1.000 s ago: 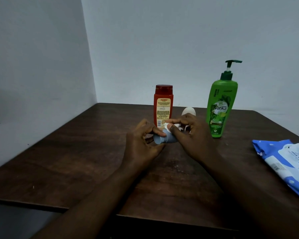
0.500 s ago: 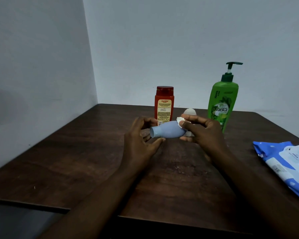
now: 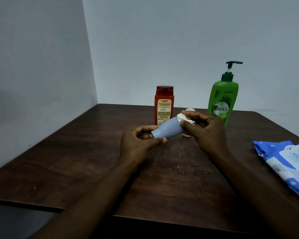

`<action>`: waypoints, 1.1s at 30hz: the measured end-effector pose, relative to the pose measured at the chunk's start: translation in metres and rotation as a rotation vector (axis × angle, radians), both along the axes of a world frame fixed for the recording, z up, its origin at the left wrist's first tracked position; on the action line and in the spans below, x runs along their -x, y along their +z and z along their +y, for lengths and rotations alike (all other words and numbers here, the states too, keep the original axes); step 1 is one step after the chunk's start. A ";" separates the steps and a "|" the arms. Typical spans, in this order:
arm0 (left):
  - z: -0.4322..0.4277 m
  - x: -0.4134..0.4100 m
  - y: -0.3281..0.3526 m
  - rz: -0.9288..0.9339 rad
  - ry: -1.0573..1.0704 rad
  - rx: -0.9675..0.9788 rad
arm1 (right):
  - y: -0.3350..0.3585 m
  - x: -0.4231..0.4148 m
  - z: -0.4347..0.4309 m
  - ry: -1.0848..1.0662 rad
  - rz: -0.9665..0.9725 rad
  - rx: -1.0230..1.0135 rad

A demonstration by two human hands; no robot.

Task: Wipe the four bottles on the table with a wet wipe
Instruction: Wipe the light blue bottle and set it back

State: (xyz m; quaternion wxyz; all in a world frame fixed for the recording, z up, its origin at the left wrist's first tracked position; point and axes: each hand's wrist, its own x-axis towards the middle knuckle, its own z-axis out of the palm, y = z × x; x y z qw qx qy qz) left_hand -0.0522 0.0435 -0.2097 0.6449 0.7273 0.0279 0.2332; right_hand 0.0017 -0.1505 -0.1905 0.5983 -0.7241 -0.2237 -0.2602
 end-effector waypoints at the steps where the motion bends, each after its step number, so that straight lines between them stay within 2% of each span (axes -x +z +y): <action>1: 0.000 0.001 0.000 -0.017 0.017 -0.023 | 0.000 0.000 0.000 -0.034 -0.025 0.032; 4: 0.002 0.002 -0.002 -0.079 0.075 -0.104 | 0.001 0.002 0.003 -0.127 -0.072 0.130; 10: 0.004 0.006 -0.001 -0.252 0.114 -0.268 | 0.001 0.006 0.008 -0.179 -0.088 0.213; 19: 0.002 0.005 -0.002 -0.367 0.107 -0.322 | -0.004 0.023 0.032 -0.127 -0.285 0.434; 23: 0.003 0.007 -0.001 -0.387 0.110 -0.320 | -0.005 0.028 0.036 -0.135 -0.355 0.471; 28: 0.004 0.005 -0.002 -0.383 0.109 -0.348 | 0.000 0.022 0.028 -0.158 -0.272 0.426; 33: 0.006 0.007 0.000 -0.411 0.106 -0.347 | 0.005 0.008 0.007 -0.176 -0.077 0.260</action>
